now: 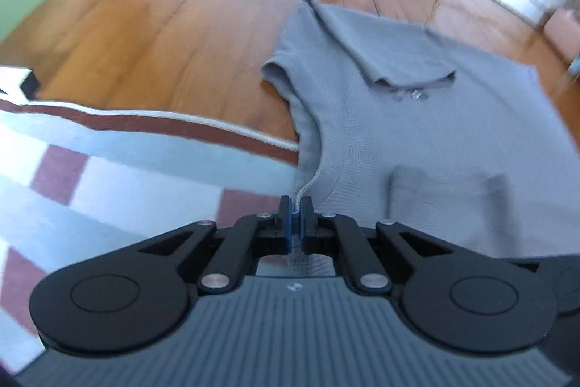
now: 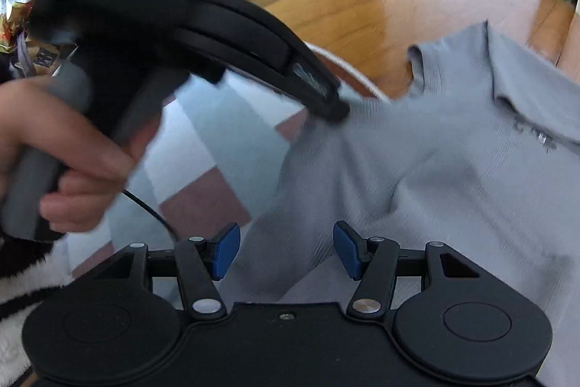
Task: Fold clothes
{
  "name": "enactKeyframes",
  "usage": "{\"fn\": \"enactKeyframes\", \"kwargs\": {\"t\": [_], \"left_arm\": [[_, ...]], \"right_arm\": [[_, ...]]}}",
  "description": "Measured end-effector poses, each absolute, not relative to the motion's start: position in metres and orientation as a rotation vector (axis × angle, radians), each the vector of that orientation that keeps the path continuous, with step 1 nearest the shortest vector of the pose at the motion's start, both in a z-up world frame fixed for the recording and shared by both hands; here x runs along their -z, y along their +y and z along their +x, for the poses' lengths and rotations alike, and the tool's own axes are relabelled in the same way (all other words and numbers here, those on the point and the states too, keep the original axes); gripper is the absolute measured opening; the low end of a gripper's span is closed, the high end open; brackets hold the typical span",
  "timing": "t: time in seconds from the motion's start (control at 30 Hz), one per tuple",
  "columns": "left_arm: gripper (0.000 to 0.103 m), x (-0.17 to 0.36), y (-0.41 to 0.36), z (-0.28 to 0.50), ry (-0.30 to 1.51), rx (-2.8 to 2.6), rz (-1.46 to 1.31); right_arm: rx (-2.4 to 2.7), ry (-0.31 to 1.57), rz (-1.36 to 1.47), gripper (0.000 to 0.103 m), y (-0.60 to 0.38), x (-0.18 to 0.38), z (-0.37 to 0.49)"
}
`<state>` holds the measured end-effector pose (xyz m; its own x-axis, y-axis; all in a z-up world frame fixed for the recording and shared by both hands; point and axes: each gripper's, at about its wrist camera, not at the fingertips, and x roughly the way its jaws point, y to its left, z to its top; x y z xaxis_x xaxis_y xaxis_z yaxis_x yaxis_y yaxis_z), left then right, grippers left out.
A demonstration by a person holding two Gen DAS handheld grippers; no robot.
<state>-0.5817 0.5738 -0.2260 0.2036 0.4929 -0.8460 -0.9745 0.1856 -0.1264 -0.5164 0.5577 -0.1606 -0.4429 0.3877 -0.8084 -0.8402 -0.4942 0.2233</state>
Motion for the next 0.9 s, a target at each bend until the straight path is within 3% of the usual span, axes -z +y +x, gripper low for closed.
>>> {"fn": "enactKeyframes", "kwargs": {"t": [0.07,0.17,0.27,0.3,0.4,0.47,0.57,0.77,0.9], "left_arm": [[0.005,0.235,0.575,-0.582,0.841,-1.219,-0.788],[0.013,0.235,0.581,-0.602,0.798,-1.265,-0.866],[0.014,0.23,0.583,-0.611,0.809,-1.31,-0.871],[0.015,0.227,0.583,-0.609,0.773,-1.289,-0.868],[0.028,0.209,0.571,-0.593,0.628,-1.157,-0.86],[0.043,0.194,0.558,-0.558,0.635,-1.1,-0.762],[0.052,0.176,0.529,-0.495,0.683,-0.964,-0.585],[0.053,0.177,0.492,-0.379,0.783,-0.686,-0.579],[0.053,0.188,0.47,-0.305,0.888,-0.476,-0.573]], "right_arm": [[-2.001,0.883,-0.906,0.062,0.556,0.168,-0.508],[-1.992,0.951,-0.88,0.062,0.551,0.173,-0.492],[-1.974,1.057,-0.759,0.062,0.544,0.165,-0.463],[-1.961,1.092,-0.71,0.062,0.54,0.162,-0.45],[-1.877,1.157,-0.571,0.063,0.518,0.161,-0.392],[-1.728,1.209,-0.486,0.063,0.496,0.162,-0.335],[-1.474,1.282,-0.328,0.064,0.453,0.159,-0.255],[-1.071,1.324,-0.09,0.073,0.347,0.15,-0.144],[-0.918,1.355,0.028,0.073,0.302,0.158,-0.105]]}}
